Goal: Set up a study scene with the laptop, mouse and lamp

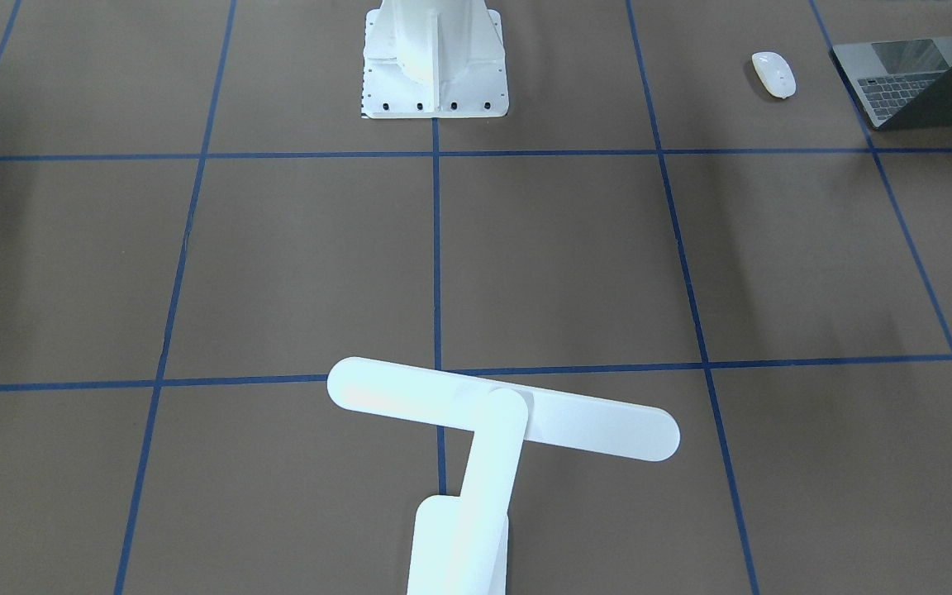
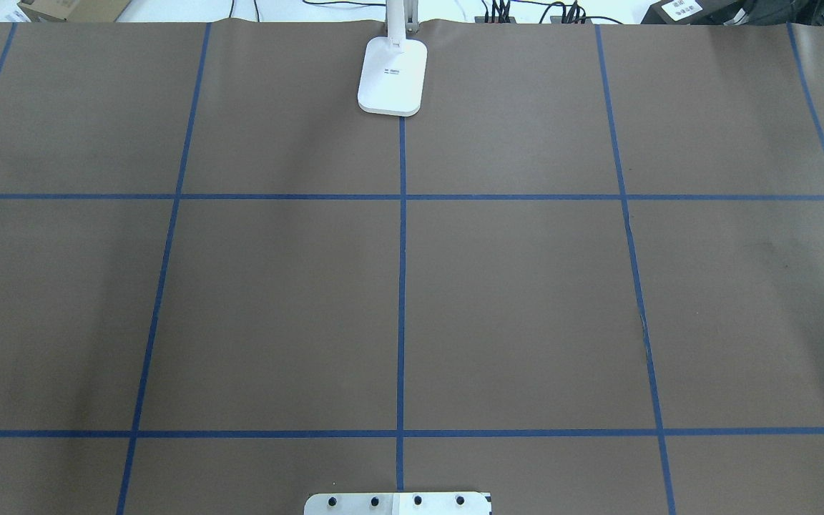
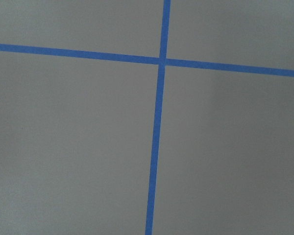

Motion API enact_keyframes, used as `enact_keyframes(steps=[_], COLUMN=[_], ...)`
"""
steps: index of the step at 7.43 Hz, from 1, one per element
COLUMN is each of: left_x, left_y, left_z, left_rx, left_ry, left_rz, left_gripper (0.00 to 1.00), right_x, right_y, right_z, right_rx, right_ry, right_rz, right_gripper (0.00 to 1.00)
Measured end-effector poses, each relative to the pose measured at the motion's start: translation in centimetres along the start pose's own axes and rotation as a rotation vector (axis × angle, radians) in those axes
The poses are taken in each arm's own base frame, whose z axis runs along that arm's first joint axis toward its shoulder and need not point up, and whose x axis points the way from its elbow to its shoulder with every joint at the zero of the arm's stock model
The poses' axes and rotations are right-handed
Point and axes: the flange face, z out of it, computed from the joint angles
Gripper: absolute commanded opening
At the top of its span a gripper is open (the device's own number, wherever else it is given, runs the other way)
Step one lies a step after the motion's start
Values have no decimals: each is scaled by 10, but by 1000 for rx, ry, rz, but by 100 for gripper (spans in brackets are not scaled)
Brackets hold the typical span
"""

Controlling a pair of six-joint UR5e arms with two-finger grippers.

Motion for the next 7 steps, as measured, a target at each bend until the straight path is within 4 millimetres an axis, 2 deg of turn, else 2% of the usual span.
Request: enact_keyframes(steps=[4, 7], left_x=[-5, 2], left_y=[15, 15], left_z=[4, -2], left_rx=[45, 65], left_ry=[11, 19], left_rz=[51, 59], left_gripper=[99, 99], right_x=[2, -3], right_y=[3, -1], right_z=[1, -1], right_rx=[-4, 3], right_ry=[-7, -7], right_rz=[6, -3], right_gripper=[99, 99])
